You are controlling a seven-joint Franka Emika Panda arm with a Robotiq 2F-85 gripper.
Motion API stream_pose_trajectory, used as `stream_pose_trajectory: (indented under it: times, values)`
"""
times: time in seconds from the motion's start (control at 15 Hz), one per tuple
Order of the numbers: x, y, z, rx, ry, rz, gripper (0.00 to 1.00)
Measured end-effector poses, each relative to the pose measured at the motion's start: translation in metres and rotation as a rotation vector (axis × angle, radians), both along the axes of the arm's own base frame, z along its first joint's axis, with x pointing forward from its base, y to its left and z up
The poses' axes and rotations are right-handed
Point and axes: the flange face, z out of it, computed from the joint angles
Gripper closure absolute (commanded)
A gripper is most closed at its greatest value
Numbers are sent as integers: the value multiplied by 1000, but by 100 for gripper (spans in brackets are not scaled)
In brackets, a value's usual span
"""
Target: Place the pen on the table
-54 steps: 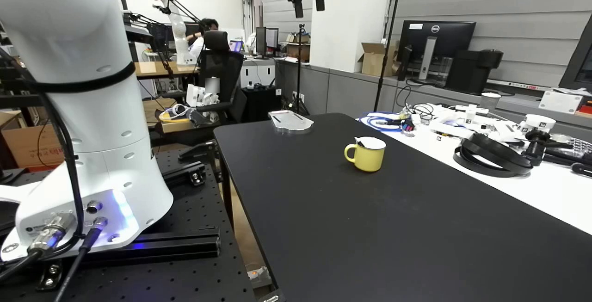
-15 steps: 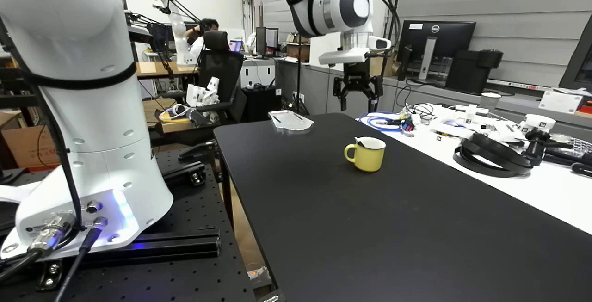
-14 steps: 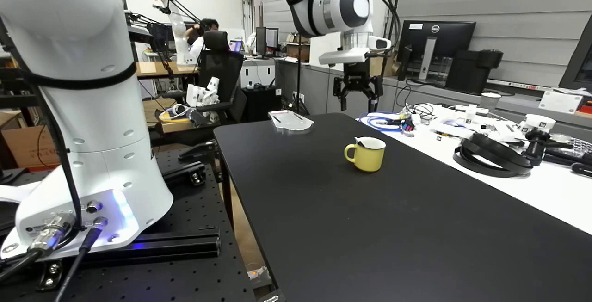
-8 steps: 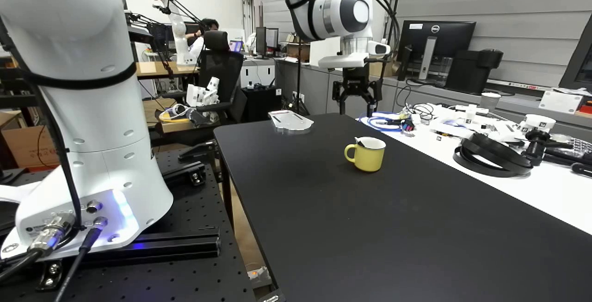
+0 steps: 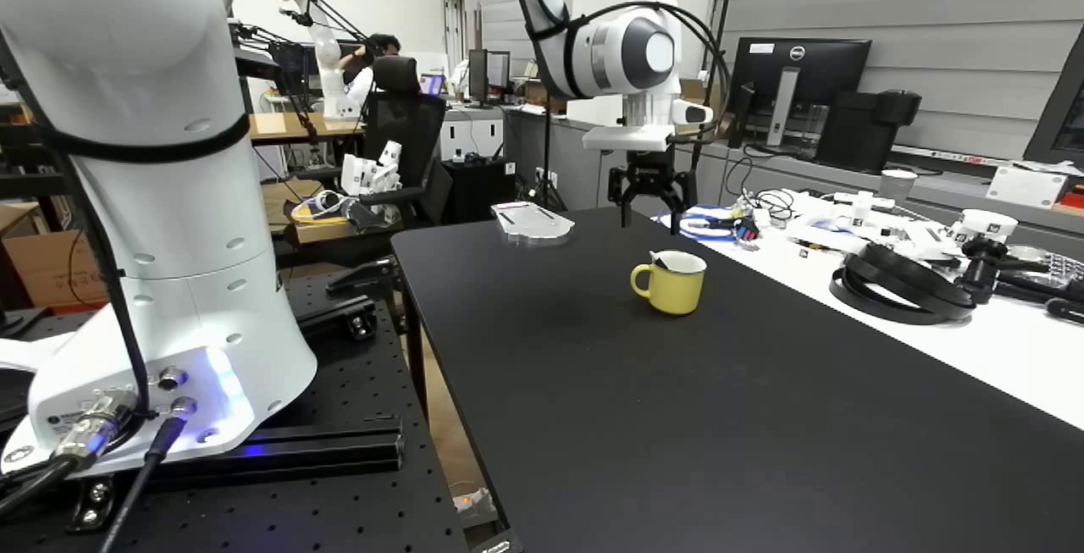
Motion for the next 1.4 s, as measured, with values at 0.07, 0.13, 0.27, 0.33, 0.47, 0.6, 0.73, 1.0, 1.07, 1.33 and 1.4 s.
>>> stream_pose_trajectory:
  times: [0.07,0.13,0.27,0.33,0.47,0.6,0.73,1.0,1.07,1.33,1.4]
  values:
    - [0,-1,-3,0,2,-2,0]
    - [-1,-3,-5,-1,2,-4,0]
    - [-2,-8,-9,-3,5,-11,0]
    - [-2,-11,-11,-5,8,-14,0]
    - [-4,-15,-15,-9,13,-20,0]
    - [-5,-18,-19,-9,13,-24,0]
    - [-6,-19,-23,-4,11,-26,26]
    - [-7,-19,-30,10,-13,-22,55]
    - [-7,-18,-31,14,-19,-21,61]
    - [-6,-18,-31,27,-50,-17,89]
    - [-7,-19,-31,29,-55,-17,95]
